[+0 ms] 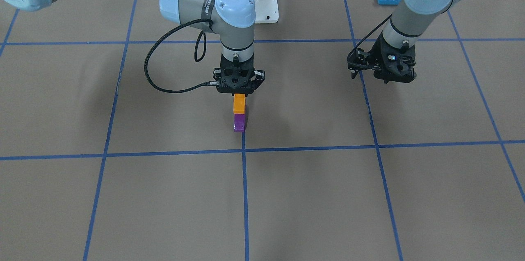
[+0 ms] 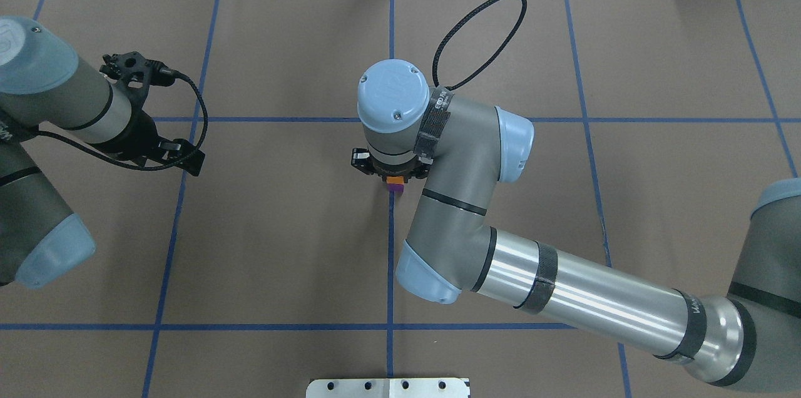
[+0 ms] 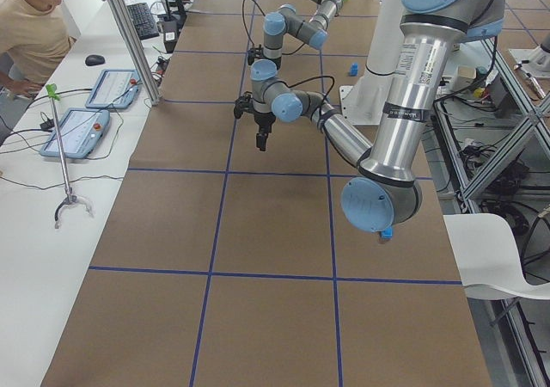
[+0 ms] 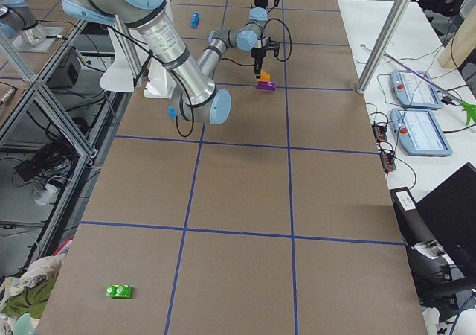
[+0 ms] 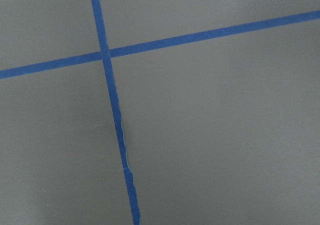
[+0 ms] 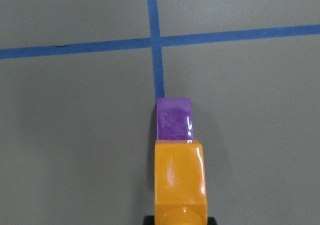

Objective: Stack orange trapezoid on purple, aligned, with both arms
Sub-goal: 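Align and lower the orange block onto the purple block with the right gripper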

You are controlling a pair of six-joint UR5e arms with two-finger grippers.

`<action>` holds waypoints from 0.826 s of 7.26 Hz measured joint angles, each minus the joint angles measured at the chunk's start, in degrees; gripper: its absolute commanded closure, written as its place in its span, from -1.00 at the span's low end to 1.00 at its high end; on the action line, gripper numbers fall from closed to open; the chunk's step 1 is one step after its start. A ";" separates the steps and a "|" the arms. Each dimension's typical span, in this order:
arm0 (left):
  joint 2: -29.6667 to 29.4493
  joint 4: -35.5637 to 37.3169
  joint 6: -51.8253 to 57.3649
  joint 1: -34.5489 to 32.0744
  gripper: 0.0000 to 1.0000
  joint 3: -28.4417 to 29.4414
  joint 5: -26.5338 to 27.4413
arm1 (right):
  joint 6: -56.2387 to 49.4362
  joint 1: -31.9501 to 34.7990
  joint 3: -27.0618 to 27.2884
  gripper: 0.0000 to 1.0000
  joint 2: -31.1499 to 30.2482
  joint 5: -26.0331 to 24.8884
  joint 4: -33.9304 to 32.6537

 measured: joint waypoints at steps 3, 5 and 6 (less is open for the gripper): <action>0.02 0.00 0.06 0.00 -1.00 0.09 -0.05 | -1.38 -0.55 -0.66 1.00 0.09 -1.27 0.00; 0.01 0.00 0.01 0.02 -1.00 0.10 -0.05 | -1.62 -0.72 -1.13 1.00 0.18 -1.53 0.08; -0.02 0.00 -0.01 0.09 -1.00 0.11 -0.05 | -1.64 -0.76 -1.21 1.00 0.22 -1.56 0.09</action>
